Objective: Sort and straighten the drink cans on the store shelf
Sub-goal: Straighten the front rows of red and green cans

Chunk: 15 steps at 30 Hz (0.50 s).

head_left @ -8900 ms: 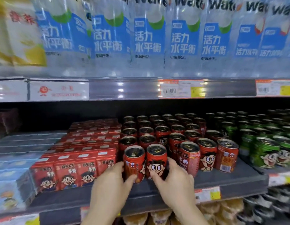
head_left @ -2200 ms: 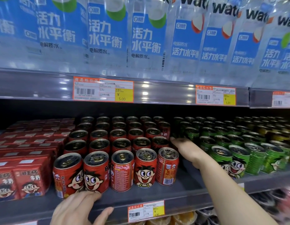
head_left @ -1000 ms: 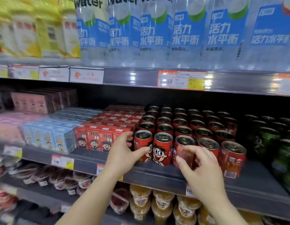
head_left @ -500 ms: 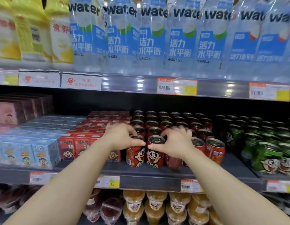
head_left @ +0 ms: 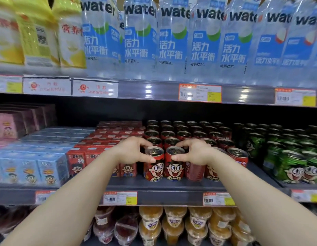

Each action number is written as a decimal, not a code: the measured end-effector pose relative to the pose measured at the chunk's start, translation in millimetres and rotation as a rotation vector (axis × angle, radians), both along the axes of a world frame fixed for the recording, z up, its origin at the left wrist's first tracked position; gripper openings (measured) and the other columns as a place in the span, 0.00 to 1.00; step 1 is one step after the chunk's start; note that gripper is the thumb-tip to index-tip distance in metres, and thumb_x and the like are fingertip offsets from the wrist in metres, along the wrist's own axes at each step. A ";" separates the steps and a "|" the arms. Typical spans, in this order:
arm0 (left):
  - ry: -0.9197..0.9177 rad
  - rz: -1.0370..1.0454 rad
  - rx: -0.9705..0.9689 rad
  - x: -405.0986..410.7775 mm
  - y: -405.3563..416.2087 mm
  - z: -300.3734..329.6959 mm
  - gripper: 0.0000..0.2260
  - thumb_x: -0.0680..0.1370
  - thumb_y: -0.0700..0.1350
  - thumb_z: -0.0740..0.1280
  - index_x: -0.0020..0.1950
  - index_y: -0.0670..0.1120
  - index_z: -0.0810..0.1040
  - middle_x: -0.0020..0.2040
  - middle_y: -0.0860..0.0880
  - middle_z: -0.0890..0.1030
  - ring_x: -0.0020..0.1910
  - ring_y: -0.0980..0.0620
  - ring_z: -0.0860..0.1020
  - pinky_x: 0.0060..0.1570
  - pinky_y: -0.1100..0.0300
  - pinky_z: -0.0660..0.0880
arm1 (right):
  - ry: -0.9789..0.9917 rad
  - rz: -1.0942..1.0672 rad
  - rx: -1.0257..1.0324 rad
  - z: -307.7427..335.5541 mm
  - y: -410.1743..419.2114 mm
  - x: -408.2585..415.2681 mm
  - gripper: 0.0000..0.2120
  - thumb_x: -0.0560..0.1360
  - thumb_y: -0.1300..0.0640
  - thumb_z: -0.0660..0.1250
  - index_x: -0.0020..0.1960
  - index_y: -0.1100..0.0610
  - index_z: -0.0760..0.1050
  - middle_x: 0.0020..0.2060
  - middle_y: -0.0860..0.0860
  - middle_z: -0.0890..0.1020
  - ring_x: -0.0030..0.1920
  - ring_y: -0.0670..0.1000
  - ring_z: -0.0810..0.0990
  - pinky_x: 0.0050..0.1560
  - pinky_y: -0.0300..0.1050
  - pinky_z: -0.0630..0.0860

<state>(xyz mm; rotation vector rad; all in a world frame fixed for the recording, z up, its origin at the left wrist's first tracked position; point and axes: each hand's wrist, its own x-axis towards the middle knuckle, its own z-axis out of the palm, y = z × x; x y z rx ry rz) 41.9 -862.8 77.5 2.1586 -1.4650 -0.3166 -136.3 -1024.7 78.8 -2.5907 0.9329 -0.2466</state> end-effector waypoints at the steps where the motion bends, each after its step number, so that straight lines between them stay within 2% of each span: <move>1: 0.004 -0.013 -0.001 0.0 0.0 1.3 0.23 0.68 0.54 0.76 0.62 0.54 0.77 0.54 0.62 0.76 0.57 0.58 0.74 0.56 0.63 0.68 | 0.000 0.009 0.007 0.1 0.0 0.3 0.34 0.64 0.31 0.69 0.67 0.41 0.71 0.64 0.49 0.75 0.66 0.56 0.70 0.68 0.55 0.66; 4: -0.007 -0.006 -0.020 2.5 -1.9 0.1 0.29 0.69 0.52 0.76 0.68 0.51 0.73 0.60 0.58 0.75 0.59 0.58 0.72 0.58 0.64 0.66 | 0.012 0.026 -0.012 0.1 0.4 -1.6 0.35 0.65 0.31 0.68 0.69 0.41 0.68 0.68 0.49 0.72 0.69 0.56 0.67 0.69 0.55 0.65; 7: -0.008 0.024 -0.043 8.5 -3.4 -7.3 0.36 0.65 0.57 0.77 0.69 0.49 0.71 0.61 0.58 0.75 0.64 0.56 0.72 0.64 0.61 0.67 | -0.089 -0.014 -0.067 5.9 -7.9 -15.9 0.34 0.67 0.29 0.64 0.68 0.42 0.69 0.68 0.48 0.73 0.70 0.55 0.67 0.69 0.55 0.63; 9: 0.011 0.029 -0.090 5.0 -4.8 -9.0 0.41 0.61 0.62 0.76 0.70 0.50 0.69 0.65 0.54 0.75 0.64 0.54 0.72 0.65 0.57 0.68 | -0.116 -0.098 -0.192 10.2 -19.5 -33.1 0.29 0.70 0.31 0.62 0.66 0.43 0.72 0.65 0.47 0.76 0.68 0.54 0.68 0.67 0.52 0.63; 12: -0.106 0.029 -0.268 -17.5 -14.7 -4.7 0.39 0.61 0.66 0.74 0.69 0.52 0.71 0.67 0.52 0.74 0.66 0.52 0.72 0.66 0.52 0.69 | -0.188 -0.206 -0.235 7.4 -36.9 -61.9 0.21 0.72 0.34 0.63 0.59 0.43 0.77 0.58 0.45 0.80 0.63 0.52 0.73 0.63 0.50 0.66; 15: -0.239 -0.033 -0.294 -46.4 -36.8 -0.7 0.43 0.57 0.75 0.64 0.67 0.55 0.73 0.66 0.51 0.75 0.66 0.50 0.71 0.67 0.49 0.67 | -0.222 -0.212 -0.239 -1.4 -49.2 -80.7 0.16 0.72 0.36 0.64 0.55 0.43 0.79 0.54 0.45 0.82 0.59 0.53 0.76 0.61 0.53 0.70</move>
